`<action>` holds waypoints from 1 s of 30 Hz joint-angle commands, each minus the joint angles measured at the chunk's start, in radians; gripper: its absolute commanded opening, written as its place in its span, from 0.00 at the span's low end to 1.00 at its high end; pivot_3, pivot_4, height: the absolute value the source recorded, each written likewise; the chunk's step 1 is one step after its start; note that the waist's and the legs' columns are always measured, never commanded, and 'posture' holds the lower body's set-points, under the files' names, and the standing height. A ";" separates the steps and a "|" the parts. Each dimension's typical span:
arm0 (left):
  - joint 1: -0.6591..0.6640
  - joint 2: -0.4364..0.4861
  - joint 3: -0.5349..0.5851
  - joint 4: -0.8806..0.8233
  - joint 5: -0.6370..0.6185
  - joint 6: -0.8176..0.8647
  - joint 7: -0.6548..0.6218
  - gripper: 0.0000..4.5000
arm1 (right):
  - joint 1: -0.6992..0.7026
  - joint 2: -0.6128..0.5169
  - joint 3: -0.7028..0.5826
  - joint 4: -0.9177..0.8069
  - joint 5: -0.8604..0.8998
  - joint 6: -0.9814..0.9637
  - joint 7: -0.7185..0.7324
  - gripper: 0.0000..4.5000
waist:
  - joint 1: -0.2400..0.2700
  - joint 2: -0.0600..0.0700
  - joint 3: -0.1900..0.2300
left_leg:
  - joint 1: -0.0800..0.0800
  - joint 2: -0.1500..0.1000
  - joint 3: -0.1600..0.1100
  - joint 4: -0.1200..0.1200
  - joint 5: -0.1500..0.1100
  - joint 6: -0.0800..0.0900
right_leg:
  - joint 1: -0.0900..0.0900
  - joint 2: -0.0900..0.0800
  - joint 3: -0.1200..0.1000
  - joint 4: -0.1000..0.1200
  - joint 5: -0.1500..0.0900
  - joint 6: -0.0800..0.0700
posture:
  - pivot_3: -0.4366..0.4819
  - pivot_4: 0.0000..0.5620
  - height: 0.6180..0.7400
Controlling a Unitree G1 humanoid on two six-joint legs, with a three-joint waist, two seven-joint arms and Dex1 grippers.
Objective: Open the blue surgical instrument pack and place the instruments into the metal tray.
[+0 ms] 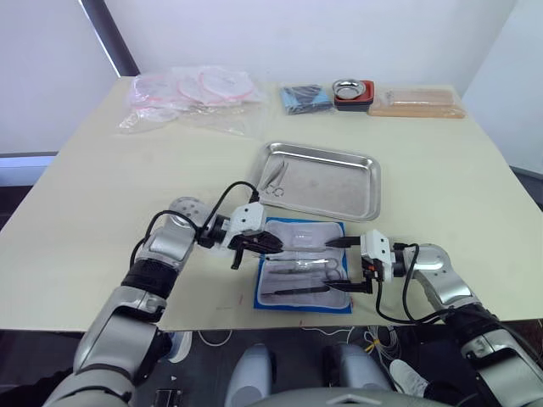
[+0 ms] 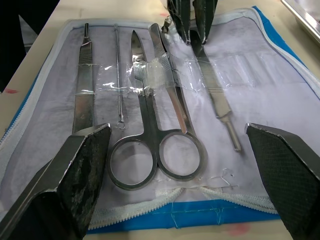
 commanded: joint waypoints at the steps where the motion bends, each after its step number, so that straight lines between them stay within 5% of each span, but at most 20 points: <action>1: 0.002 0.020 -0.011 -0.091 0.013 0.067 0.012 0.00 | 0.093 -0.023 0.077 0.147 -0.148 0.051 -0.037 1.00 | 0.000 0.000 0.000 | 0.000 0.000 0.000 0.000 0.000 0.000 | 0.000 0.000 0.000 0.000 0.000 0.000 | 0.48 0.27 1.00; 30: -0.078 0.189 0.013 -0.260 -0.031 0.302 -0.039 0.00 | 0.094 -0.016 0.083 0.146 -0.149 0.052 -0.038 1.00 | -0.001 -0.002 0.000 | 0.000 0.000 -0.001 0.000 0.000 0.000 | 0.000 0.000 0.000 0.000 0.000 0.000 | 0.48 0.27 1.00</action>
